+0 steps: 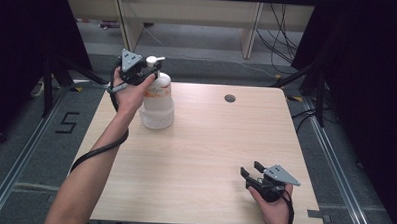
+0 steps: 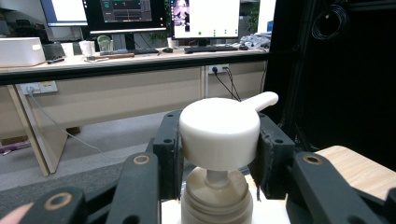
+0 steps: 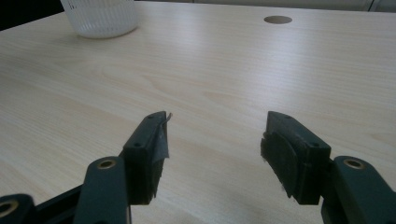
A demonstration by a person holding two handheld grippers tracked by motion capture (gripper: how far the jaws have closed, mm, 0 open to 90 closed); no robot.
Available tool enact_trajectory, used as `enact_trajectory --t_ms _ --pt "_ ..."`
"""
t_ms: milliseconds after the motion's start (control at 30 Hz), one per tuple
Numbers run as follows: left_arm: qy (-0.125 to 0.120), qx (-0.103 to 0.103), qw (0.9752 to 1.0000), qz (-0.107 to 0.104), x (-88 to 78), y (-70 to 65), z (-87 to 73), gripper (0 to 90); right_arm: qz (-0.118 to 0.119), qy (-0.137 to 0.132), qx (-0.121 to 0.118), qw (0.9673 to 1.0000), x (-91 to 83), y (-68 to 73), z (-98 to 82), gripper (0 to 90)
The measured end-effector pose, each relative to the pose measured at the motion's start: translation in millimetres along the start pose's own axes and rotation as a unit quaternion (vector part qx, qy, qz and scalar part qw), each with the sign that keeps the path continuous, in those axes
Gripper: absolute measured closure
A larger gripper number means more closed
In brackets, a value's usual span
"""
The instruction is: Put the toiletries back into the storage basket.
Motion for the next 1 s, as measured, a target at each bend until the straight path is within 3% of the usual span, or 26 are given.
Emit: enact_trajectory --t_ms 167,600,667,700,833,867,1000 --pt "0.005 0.0 1.0 0.001 0.2 0.9 -5.4 58.9 -0.01 -0.008 -0.009 0.9999 0.2 -2.1 1.2 40.7" --pt "0.013 -0.003 0.9999 0.002 0.8 1.4 -16.3 58.9 -0.01 -0.009 -0.009 0.9999 0.2 -1.9 1.3 40.7" --pt "0.014 -0.002 0.9999 0.002 0.8 1.7 -17.7 58.9 -0.008 -0.006 -0.004 0.9999 0.0 -1.0 0.8 40.7" --pt "0.015 -0.003 0.9999 0.003 0.9 1.8 -18.6 58.9 -0.002 -0.003 0.012 0.9999 0.4 2.2 -0.2 40.7" --pt "0.017 -0.004 0.9998 0.003 1.0 2.3 -20.7 58.9 -0.002 -0.003 0.011 0.9999 0.5 2.2 -0.1 40.7" --pt "0.016 -0.003 0.9999 0.004 1.2 2.6 -21.3 58.9 -0.008 -0.006 -0.003 0.9999 0.0 -0.8 0.7 40.7" --pt "0.019 -0.003 0.9998 0.004 0.9 3.2 -23.5 58.9 -0.007 -0.004 -0.005 1.0 -0.2 -1.0 0.5 40.7"
Point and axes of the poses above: each handheld gripper's, and its own axes: x roughly forward along the jaws, z roughly out of its top, y roughly to its left, the point moved 8 cm from there along x, roughly forward along the jaws, and after that the axes turned 3 degrees about -y, right-handed, at the moved point
